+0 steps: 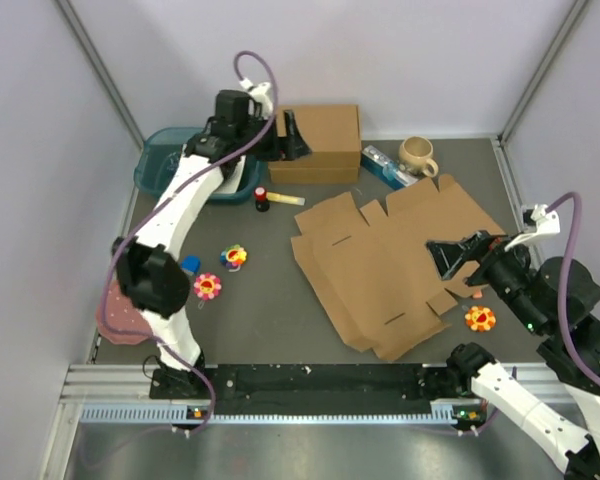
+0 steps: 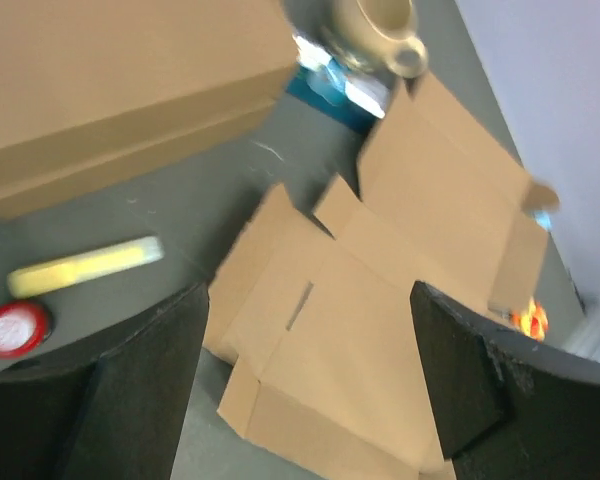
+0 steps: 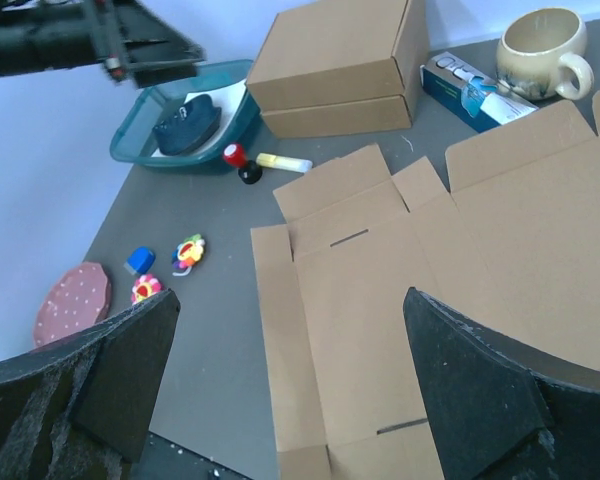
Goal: Fold the paper box
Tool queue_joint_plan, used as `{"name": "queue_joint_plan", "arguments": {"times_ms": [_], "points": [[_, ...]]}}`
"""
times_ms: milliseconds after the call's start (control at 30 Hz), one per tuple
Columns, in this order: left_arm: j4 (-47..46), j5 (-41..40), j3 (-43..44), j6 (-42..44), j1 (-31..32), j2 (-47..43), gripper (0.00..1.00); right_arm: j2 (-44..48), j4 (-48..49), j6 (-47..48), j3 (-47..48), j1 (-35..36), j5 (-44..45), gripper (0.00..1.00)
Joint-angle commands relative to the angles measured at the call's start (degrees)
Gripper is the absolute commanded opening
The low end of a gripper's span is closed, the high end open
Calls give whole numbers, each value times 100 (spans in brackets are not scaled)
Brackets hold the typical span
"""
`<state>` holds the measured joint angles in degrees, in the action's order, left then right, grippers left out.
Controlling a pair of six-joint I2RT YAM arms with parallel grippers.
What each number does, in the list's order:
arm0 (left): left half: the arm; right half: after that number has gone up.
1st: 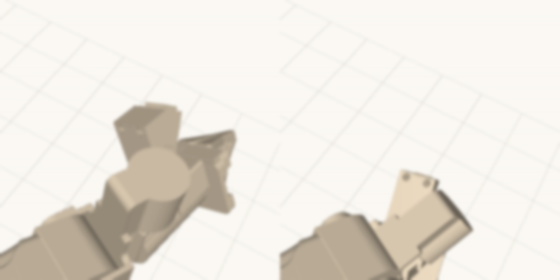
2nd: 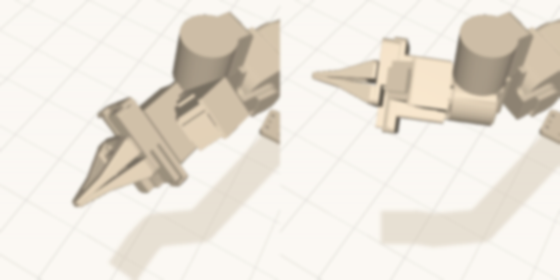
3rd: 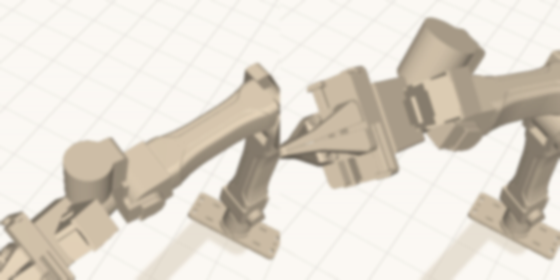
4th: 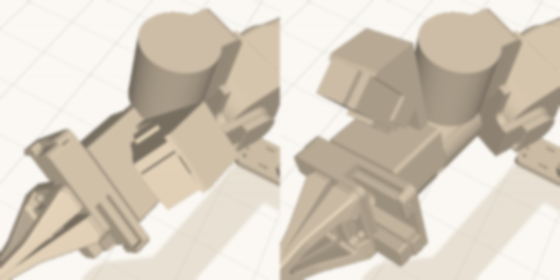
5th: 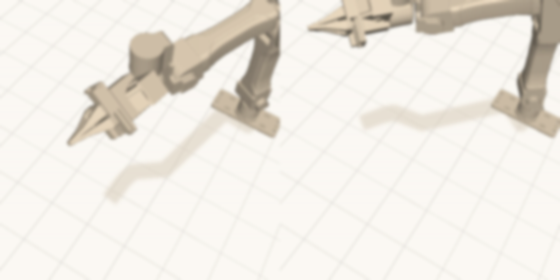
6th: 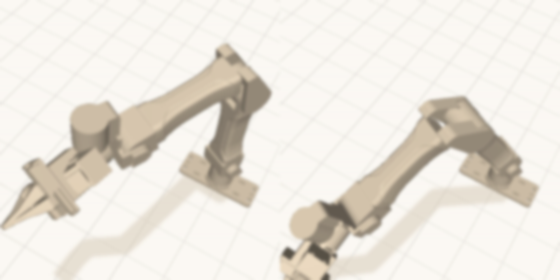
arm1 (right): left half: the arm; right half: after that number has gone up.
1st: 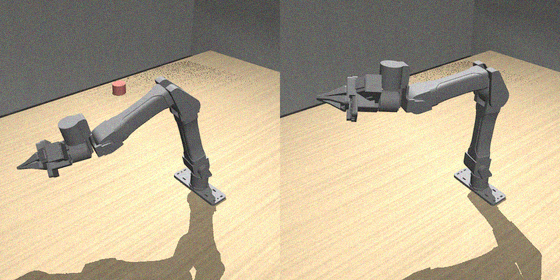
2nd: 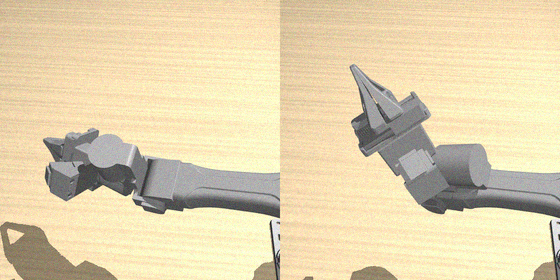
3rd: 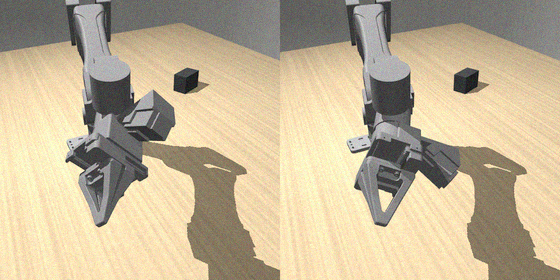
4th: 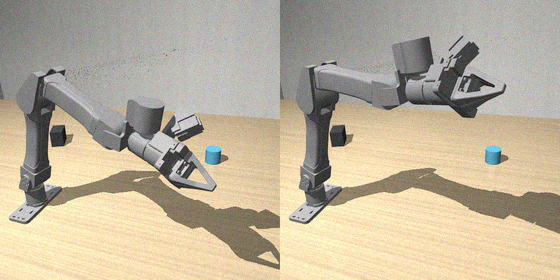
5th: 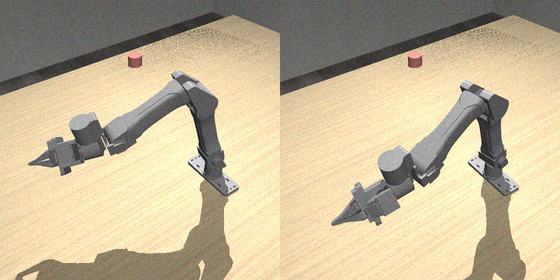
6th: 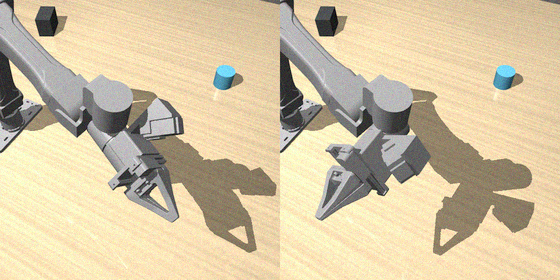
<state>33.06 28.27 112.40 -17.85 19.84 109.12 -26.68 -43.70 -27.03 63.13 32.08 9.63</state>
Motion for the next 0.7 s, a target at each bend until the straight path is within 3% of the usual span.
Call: {"name": "queue_joint_plan", "arguments": {"times_ms": [0, 67, 133, 200, 233, 400, 500, 667], "points": [[-1441, -2188, -2316, -1157, 2, -2102, 87, -4, 37, 5, -196, -26, 171, 96], [-2106, -2771, -3630, -2053, 326, -3197, 87, -4, 99, -48, -336, -26, 189, 96], [-2399, -4050, -5288, -2938, 1061, -4121, 87, -22, 160, -75, -477, -26, 154, 96], [-2305, -4732, -6016, -3556, 1644, -4486, 89, -66, 257, -127, -556, -26, 127, 96], [-2112, -5056, -6515, -4273, 2012, -4635, 90, -92, 266, -136, -609, -26, 118, 96], [-1758, -5025, -7012, -5404, 2621, -4427, 98, -189, 397, -233, -785, -26, 13, 96], [-2197, -4999, -7284, -5624, 2929, -4014, 98, -198, 573, -303, -1030, -43, -13, 96], [-3683, -4419, -7812, -5897, 2991, -3267, 97, -268, 653, -417, -1303, -26, -128, 96]]}}
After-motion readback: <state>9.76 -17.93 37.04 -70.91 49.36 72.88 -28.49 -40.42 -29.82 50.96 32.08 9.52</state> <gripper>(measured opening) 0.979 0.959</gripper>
